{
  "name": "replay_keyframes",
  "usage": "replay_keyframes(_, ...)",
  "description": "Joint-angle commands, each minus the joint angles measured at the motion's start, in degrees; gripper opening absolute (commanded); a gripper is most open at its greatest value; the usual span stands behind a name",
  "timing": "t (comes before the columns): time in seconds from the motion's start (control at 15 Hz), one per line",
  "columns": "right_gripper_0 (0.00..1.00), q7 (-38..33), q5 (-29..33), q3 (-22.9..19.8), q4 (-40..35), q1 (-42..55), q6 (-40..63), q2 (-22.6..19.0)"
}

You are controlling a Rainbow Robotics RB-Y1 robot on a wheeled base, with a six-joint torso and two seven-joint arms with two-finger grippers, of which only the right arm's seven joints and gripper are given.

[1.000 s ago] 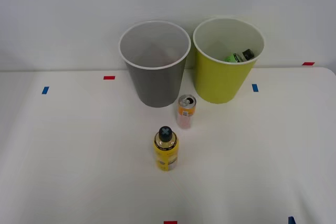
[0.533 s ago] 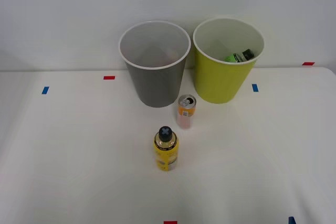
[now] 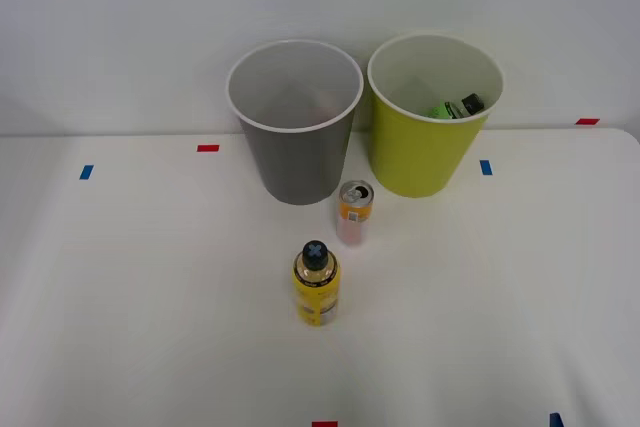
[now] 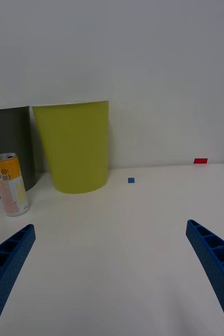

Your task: Put cans in the gray bin, plastic bottles in the light green bin

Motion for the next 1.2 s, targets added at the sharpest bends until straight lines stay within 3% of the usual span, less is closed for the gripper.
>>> replay_keyframes(0.07,1.0,0.0,0.0,0.0,0.0,0.0,0.0,0.0)
replay_keyframes(1.2,1.0,0.0,0.0,0.0,0.0,0.0,0.0,0.0)
